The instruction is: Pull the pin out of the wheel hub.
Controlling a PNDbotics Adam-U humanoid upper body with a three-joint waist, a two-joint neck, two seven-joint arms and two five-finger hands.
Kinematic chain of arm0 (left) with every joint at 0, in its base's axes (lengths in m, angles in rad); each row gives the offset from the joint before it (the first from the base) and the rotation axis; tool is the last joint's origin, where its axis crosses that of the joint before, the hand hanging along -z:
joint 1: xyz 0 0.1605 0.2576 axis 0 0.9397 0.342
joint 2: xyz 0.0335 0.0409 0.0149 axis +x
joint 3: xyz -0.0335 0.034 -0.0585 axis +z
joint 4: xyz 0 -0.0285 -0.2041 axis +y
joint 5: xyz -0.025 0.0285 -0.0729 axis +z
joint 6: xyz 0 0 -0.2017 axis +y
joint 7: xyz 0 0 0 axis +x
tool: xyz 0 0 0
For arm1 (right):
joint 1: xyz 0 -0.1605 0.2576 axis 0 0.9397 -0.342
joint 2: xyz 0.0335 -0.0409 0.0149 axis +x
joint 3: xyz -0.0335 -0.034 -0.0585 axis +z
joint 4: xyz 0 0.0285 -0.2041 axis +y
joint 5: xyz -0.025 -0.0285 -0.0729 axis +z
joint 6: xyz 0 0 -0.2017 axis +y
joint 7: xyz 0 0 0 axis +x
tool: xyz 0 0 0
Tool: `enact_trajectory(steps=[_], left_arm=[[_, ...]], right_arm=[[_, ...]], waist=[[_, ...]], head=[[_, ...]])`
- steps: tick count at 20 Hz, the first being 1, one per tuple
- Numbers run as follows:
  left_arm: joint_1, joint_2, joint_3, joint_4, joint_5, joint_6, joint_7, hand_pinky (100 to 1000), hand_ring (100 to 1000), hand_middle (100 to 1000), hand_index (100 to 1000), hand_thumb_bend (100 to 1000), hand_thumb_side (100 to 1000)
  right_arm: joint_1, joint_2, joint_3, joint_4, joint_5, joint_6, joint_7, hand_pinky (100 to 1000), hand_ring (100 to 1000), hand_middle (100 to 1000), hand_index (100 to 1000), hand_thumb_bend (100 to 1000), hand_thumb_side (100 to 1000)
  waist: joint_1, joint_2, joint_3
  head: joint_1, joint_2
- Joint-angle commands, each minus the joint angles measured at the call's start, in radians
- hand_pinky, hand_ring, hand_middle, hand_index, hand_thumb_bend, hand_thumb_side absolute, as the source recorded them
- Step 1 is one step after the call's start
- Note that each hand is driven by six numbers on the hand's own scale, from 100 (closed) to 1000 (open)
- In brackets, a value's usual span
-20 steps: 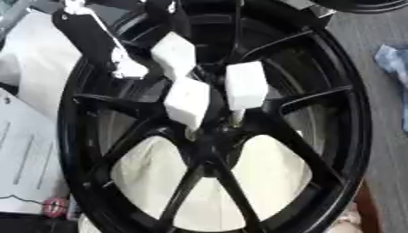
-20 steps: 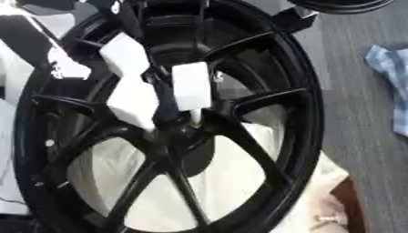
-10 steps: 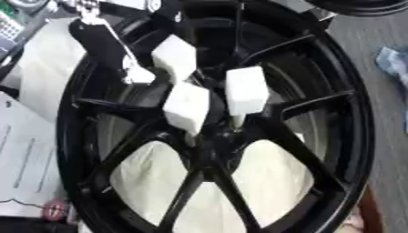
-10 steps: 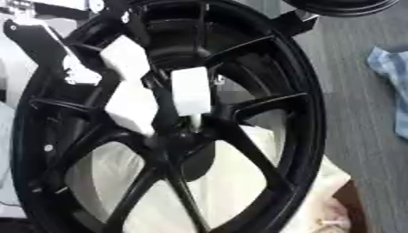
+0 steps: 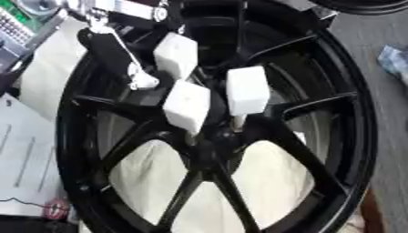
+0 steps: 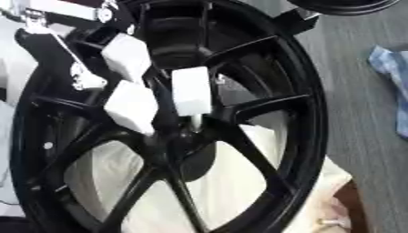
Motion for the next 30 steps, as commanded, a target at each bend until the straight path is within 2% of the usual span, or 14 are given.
enact_trajectory(steps=[1,5,6,10,15,20,24,27,30], left_arm=[[-0.021,0.014,0.015,-0.005,0.024,0.001,0.0,822,749,571,755,119,209],[-0.032,0.013,0.026,-0.011,0.037,0.009,0.0,797,703,520,706,100,170],[-0.034,0.012,0.028,-0.012,0.041,0.01,0.0,789,675,484,669,100,151],[-0.038,0.01,0.046,-0.012,0.058,0.019,0.0,734,587,375,540,100,162],[-0.054,0.008,0.1,-0.006,0.067,0.037,0.025,711,548,323,444,100,182],[-0.058,0.021,0.162,0.022,0.124,0.061,0.098,711,535,292,429,100,212],[-0.036,0.06,0.23,0.048,0.201,0.073,0.172,710,530,281,431,100,238],[0.018,0.119,0.303,0.071,0.257,0.07,0.237,715,530,276,435,100,261],[0.117,0.197,0.385,0.085,0.313,0.055,0.306,717,528,272,436,100,276]], right_arm=[[-0.001,-0.011,-0.007,-0.015,0.005,0.006,-0.004,901,792,615,703,100,564],[0.005,-0.009,-0.007,-0.015,0.008,0.012,-0.007,901,793,616,704,100,567],[0.006,-0.009,-0.007,-0.015,0.008,0.012,-0.008,901,793,617,704,100,567],[0.008,-0.009,-0.008,-0.015,0.008,0.011,-0.01,901,794,618,705,100,566],[0.014,-0.013,-0.01,-0.015,0.005,0.009,-0.009,900,793,617,704,100,560],[0.025,-0.018,-0.014,-0.015,0.001,0.002,-0.009,900,794,618,704,100,556],[0.038,-0.022,-0.019,-0.015,0.0,-0.002,-0.012,900,794,619,704,100,551],[0.054,-0.026,-0.026,-0.015,-0.001,-0.007,-0.017,899,794,619,704,100,546],[0.067,-0.03,-0.034,-0.015,-0.002,-0.014,-0.023,899,794,619,704,100,543]], waist=[[-0.003,-0.02,0.001],[-0.001,-0.025,0.003],[-0.001,-0.026,0.004],[0.0,-0.033,0.004],[-0.001,-0.044,0.009],[-0.005,-0.059,0.019],[-0.009,-0.077,0.035],[-0.014,-0.094,0.054],[-0.02,-0.107,0.076]], head=[[0.002,-0.009],[0.001,-0.008],[0.001,-0.008],[0.0,-0.005],[-0.008,0.002],[-0.02,0.018],[-0.031,0.039],[-0.041,0.063],[-0.052,0.082]])
